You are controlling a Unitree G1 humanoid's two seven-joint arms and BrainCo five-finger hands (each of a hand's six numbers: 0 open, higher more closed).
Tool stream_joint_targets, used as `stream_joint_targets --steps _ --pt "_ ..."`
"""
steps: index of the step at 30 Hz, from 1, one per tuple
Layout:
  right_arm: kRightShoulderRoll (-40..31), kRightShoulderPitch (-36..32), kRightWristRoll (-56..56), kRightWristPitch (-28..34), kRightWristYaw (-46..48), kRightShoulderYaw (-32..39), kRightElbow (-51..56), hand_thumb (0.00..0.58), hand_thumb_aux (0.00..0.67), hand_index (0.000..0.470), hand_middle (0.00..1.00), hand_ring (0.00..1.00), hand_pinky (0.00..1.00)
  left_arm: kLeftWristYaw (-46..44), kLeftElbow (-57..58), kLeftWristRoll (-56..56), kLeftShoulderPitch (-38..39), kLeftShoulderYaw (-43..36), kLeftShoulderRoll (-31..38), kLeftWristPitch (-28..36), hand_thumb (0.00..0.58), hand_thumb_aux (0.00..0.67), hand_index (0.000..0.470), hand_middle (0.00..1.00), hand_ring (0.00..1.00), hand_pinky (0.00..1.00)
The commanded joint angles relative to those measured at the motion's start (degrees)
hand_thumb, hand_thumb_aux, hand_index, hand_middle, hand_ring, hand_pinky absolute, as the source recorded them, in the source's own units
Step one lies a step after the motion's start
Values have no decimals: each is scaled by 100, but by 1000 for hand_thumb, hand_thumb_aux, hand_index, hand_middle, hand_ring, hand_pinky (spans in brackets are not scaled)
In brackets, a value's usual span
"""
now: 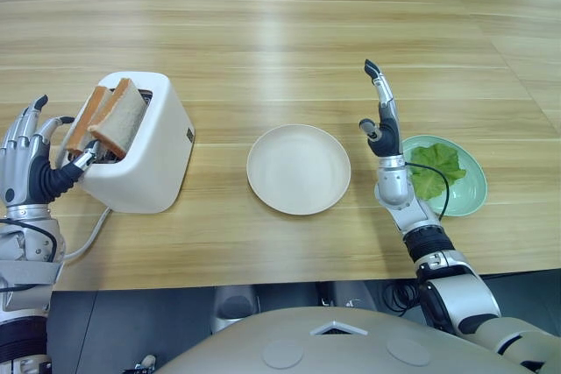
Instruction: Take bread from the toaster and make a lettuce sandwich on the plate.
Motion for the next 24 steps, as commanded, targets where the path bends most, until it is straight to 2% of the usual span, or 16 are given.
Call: stream_joint_targets --steps 1,2,12,24 --pt "-6 64 8 88 -10 5 74 0 0 0 0 0 0 -191 -85 -61 36 -17 18 157 578 633 435 0 0 0" --pt "-6 70 7 88 -13 5 74 0 0 0 0 0 0 -252 -112 -95 36 -28 21 162 580 670 460 0 0 0" --pt "25 90 4 103 -28 7 91 0 0 0 0 0 0 -549 -348 -369 69 -10 -77 177 580 670 460 0 0 0" --pt "49 35 -22 84 -159 14 220 0 0 0 0 0 0 -369 -826 -1005 -480 428 -516 142 580 670 460 0 0 0"
